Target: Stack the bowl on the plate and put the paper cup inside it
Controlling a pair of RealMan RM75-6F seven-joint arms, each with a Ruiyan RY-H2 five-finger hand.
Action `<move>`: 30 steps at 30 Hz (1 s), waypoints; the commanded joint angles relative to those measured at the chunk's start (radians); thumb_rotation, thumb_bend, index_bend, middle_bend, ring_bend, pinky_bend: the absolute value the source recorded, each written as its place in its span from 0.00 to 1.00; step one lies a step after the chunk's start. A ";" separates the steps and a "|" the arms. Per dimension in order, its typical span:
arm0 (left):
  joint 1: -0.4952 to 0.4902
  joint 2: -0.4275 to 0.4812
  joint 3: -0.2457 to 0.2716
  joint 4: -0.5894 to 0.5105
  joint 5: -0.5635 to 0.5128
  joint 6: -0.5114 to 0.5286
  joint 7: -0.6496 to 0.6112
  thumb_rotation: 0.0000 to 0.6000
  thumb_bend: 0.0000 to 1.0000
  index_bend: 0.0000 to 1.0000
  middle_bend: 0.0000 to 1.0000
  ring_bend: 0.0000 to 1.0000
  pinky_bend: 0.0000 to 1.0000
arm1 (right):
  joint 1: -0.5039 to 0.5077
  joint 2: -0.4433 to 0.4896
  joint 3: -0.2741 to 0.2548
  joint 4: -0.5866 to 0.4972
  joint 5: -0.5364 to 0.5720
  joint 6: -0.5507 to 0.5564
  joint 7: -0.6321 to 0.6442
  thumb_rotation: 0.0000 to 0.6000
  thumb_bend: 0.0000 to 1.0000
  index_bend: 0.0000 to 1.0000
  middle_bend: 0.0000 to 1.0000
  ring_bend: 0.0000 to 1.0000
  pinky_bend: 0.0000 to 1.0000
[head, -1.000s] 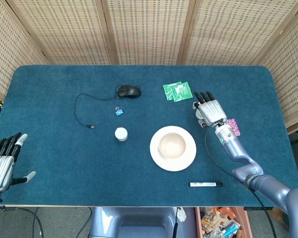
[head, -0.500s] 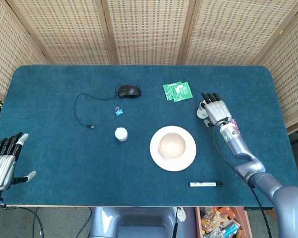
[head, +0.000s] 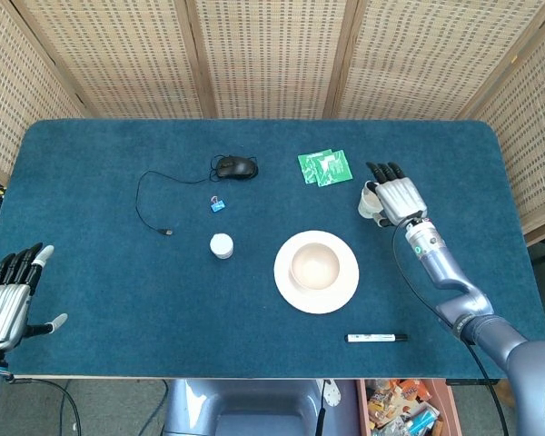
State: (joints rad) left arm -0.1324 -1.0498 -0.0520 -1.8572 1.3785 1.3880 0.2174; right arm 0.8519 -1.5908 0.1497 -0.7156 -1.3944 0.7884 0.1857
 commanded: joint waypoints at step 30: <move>-0.003 -0.003 0.009 0.000 -0.005 -0.001 0.005 1.00 0.00 0.00 0.00 0.00 0.00 | -0.017 0.008 -0.026 0.061 -0.089 0.181 0.163 1.00 0.44 0.64 0.00 0.00 0.00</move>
State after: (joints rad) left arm -0.1359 -1.0530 -0.0434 -1.8570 1.3729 1.3869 0.2229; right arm 0.8435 -1.6203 0.1295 -0.6160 -1.4538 0.9175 0.3274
